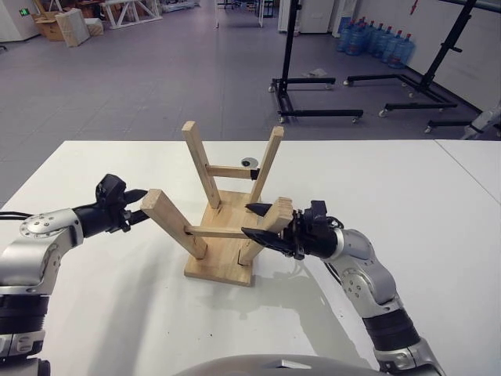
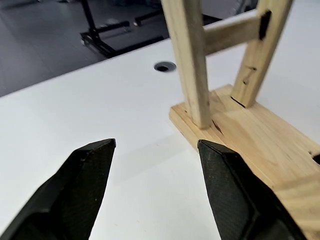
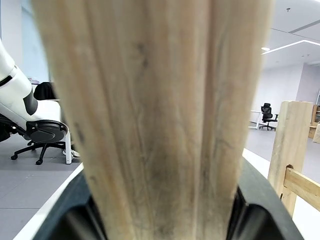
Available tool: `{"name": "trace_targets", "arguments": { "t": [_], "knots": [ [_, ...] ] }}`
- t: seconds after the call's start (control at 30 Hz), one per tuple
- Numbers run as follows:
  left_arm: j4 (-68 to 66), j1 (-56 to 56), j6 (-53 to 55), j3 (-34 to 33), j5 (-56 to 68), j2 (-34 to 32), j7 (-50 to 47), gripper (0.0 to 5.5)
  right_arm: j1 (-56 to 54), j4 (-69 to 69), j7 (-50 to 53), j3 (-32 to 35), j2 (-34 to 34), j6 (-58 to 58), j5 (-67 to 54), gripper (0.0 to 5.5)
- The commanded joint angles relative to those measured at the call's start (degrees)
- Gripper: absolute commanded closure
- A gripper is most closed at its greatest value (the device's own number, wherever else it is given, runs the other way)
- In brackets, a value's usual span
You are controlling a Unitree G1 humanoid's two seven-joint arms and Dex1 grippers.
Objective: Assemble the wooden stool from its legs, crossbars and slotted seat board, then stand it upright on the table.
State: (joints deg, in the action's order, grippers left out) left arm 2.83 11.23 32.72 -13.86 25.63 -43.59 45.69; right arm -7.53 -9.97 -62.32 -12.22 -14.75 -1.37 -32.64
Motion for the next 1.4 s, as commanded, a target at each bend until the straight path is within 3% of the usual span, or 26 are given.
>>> {"name": "trace_targets", "arguments": {
  "t": [0.03, 0.17, 0.23, 0.3, 0.4, 0.57, 0.7, 0.83, 1.07, 1.4],
  "knots": [
    [3.93, 14.24, 10.36, -9.91, 9.39, 4.36, -14.06, 2.49, -1.31, 0.93, 3.05, -1.99, 1.67, -0.52, 3.38, 3.45],
    [9.46, 33.54, 26.09, -17.09, 31.95, 12.06, -34.31, 2.49, -3.07, 3.28, 7.17, -2.52, 3.68, 0.61, 6.88, 3.45],
    [10.3, 41.49, 27.93, -17.0, 45.39, 17.76, -49.14, 2.49, -4.11, 4.62, 8.83, -3.03, 4.51, 0.95, 8.75, 3.45],
    [9.75, 45.42, 22.64, -14.57, 62.84, 23.31, -68.32, 2.49, -5.71, 6.18, 11.12, -3.12, 5.65, 0.84, 10.29, 3.45],
    [10.77, 42.62, 16.05, -11.24, 78.56, 26.14, -83.31, 2.49, -7.33, 7.79, 13.68, -3.01, 7.08, 0.88, 11.68, 3.45],
    [18.66, 28.18, 6.68, -10.41, 87.35, 34.95, -95.99, 2.49, -10.15, 12.14, 17.44, -3.77, 9.01, 0.76, 15.17, 3.45],
    [26.13, 17.04, 1.89, -8.57, 87.36, 43.82, -100.66, 2.49, -12.11, 14.87, 18.79, -4.29, 10.85, 1.16, 16.42, 3.45],
    [28.53, 10.46, -0.08, -6.09, 87.36, 47.6, -102.93, 2.49, -12.37, 15.0, 18.9, -4.35, 11.52, 0.9, 16.19, 3.45],
    [26.79, 4.84, 0.68, -4.11, 87.35, 47.91, -100.68, 2.49, -12.29, 15.0, 18.73, -4.61, 11.45, 0.5, 16.84, 3.45],
    [19.04, -5.1, 6.57, -3.9, 87.34, 43.5, -89.98, 2.49, -12.92, 13.62, 19.79, -5.66, 11.51, -2.24, 17.7, 3.45]
  ]
}}
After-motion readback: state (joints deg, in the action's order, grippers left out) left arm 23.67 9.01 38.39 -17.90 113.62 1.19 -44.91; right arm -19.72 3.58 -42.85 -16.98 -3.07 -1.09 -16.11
